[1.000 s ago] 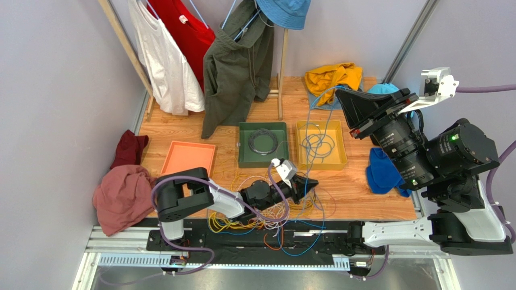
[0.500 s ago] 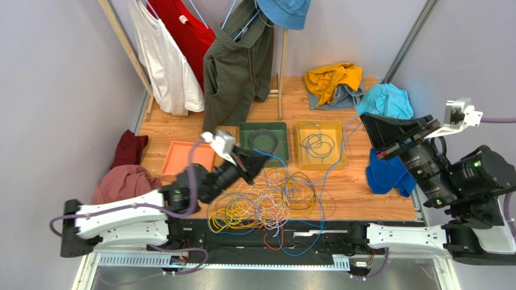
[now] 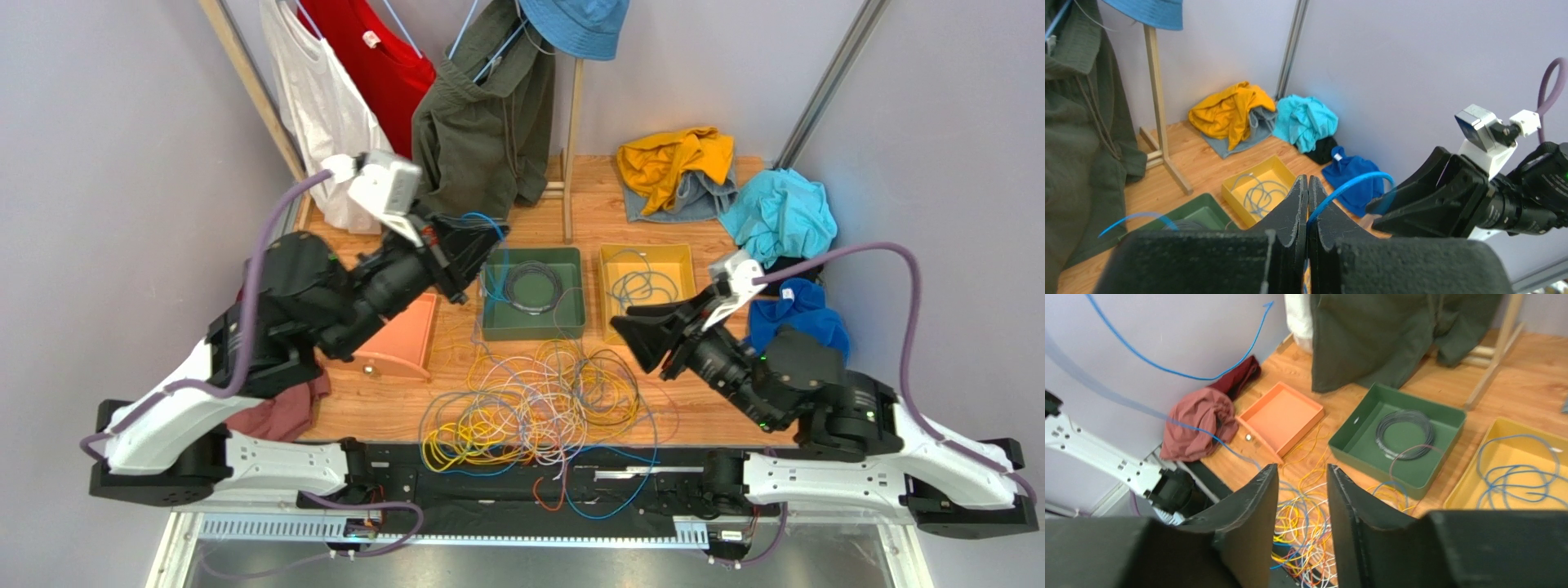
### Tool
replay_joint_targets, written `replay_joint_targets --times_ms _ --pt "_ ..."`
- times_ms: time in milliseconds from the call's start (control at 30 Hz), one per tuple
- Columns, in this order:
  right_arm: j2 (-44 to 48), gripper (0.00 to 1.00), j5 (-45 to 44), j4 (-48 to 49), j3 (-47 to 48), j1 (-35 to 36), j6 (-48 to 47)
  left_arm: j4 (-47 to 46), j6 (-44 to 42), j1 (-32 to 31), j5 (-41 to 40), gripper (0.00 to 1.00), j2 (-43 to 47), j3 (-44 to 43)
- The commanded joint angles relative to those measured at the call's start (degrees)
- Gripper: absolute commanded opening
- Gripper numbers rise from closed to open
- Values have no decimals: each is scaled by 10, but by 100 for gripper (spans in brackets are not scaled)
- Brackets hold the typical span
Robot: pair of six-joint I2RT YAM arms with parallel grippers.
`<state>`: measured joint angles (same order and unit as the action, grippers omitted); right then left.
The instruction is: Untangle the cables
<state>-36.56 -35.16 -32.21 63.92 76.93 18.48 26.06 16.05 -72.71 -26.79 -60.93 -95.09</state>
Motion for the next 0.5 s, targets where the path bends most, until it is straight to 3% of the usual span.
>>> replay_joint_targets --times_ms 0,200,467 --pt "-14 46 59 54 -15 0 29 99 -23 -1 23 0 -54 -72" --pt "-8 58 116 117 -55 -1 20 142 -27 -1 32 0 -103 -162" --pt "-19 59 90 145 -127 -1 25 158 -32 -1 67 0 -147 -264"
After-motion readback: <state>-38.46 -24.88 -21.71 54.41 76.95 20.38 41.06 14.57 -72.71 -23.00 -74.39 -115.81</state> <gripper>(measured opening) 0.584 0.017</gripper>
